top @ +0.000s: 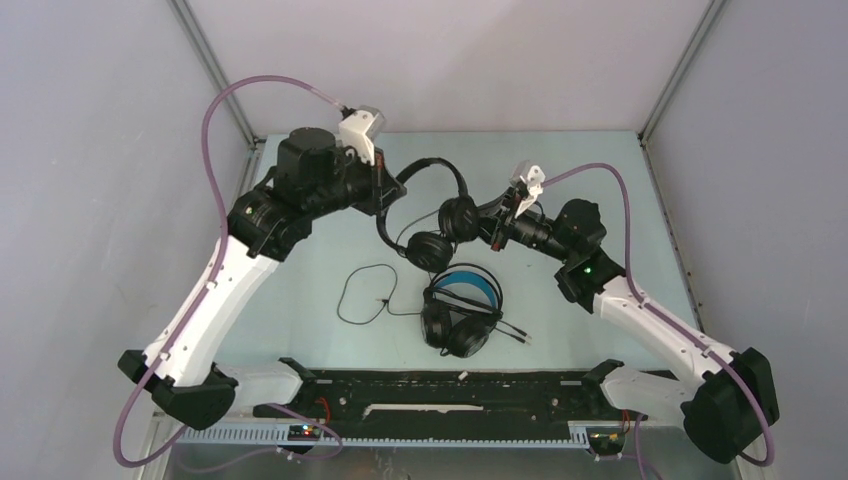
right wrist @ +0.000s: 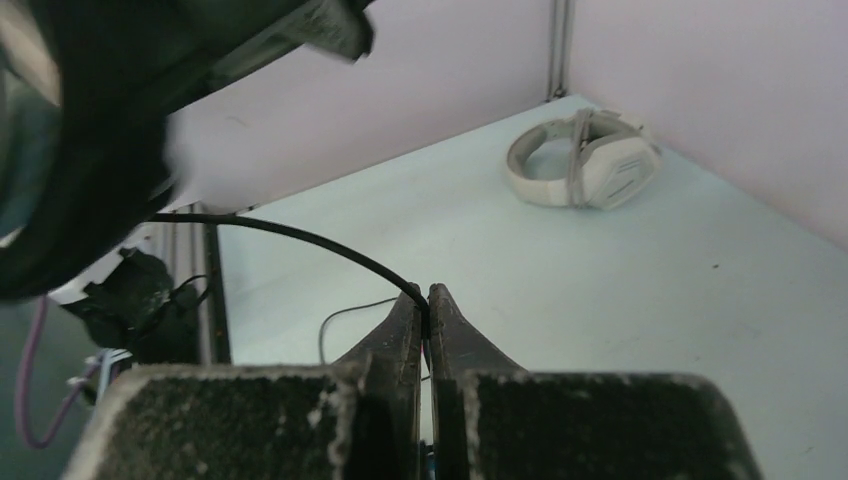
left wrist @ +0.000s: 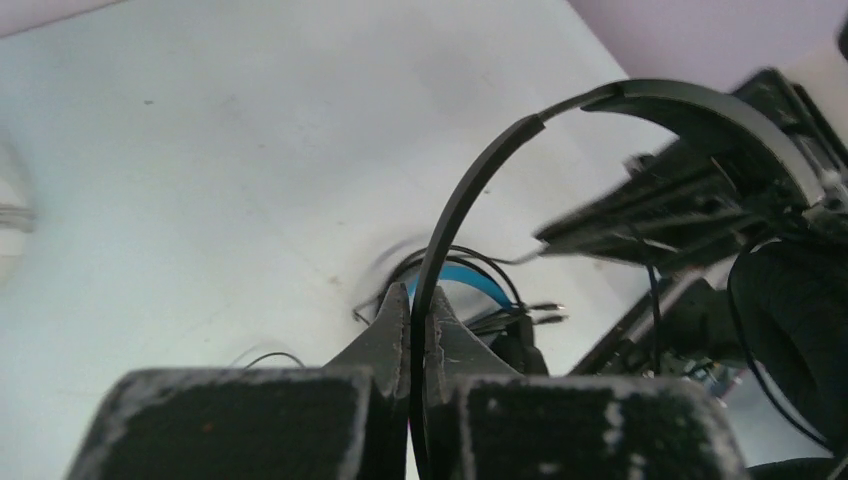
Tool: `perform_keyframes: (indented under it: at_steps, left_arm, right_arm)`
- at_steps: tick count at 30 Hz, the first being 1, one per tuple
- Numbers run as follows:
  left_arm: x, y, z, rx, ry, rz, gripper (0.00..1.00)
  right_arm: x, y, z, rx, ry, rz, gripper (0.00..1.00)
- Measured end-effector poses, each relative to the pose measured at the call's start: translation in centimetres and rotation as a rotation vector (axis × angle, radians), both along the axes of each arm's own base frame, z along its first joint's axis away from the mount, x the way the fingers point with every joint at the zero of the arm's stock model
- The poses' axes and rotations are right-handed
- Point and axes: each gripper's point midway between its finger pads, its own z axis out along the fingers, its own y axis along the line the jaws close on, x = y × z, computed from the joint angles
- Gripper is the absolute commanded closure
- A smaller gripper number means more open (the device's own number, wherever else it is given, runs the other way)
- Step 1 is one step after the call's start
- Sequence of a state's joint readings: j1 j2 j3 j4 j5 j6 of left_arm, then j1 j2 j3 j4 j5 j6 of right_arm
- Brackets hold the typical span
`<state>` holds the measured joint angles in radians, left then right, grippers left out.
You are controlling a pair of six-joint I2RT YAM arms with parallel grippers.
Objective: Wrap the headphones
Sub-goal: Wrap the headphones cable around the headphones.
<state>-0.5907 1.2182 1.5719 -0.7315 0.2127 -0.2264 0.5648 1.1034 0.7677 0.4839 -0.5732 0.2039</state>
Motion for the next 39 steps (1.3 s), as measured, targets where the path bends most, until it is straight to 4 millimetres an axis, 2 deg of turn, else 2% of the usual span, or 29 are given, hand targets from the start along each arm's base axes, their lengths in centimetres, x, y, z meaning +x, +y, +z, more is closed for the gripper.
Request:
perform_keyframes:
  at_steps: [4, 8, 16, 21, 24, 28, 34, 39]
  left_arm:
    - [1.9, 1.6, 1.7, 0.003, -0.03, 0.105, 1.0]
    - [2.6, 2.3, 3.4, -0.057, -0.057, 0.151, 1.0]
    - [1.9, 1.4, 3.9, -0.082, -0.062, 0.087, 1.0]
    - [0.2, 0.0, 4.1, -0.082, -0.077, -0.065, 1.0]
    - [-0.5, -0.5, 3.6, -0.021, -0.152, -0.18, 1.0]
    - [-0.6, -0.1, 1.7, 0.102, -0.265, -0.273, 1.0]
    - [0.8, 0.6, -1.3, 0.258, -0.362, -0.314, 1.0]
    - [2.2, 1.4, -1.6, 0.348, -0.425, -0.291, 1.0]
  right_arm:
    - [-1.2, -0.1, -0.3, -0.013, 0.066, 0.036, 1.0]
    - [-1.5, -0.1, -1.1, -0.029, 0.118, 0.041, 1.0]
    - [-0.9, -0.8, -1.8, -0.035, 0.167, 0.014, 1.0]
    - [-1.0, -0.9, -0.8, -0.023, 0.166, 0.031, 1.0]
    - [-1.3, -0.8, 1.0, 0.001, 0.17, 0.07, 1.0]
    - [-2.5, -0.5, 2.9, 0.018, 0.2, 0.148, 1.0]
    - [-4.7, -0.2, 2.9, -0.002, 0.314, 0.255, 1.0]
    - [-5.4, 0.3, 2.2, -0.035, 0.443, 0.327, 1.0]
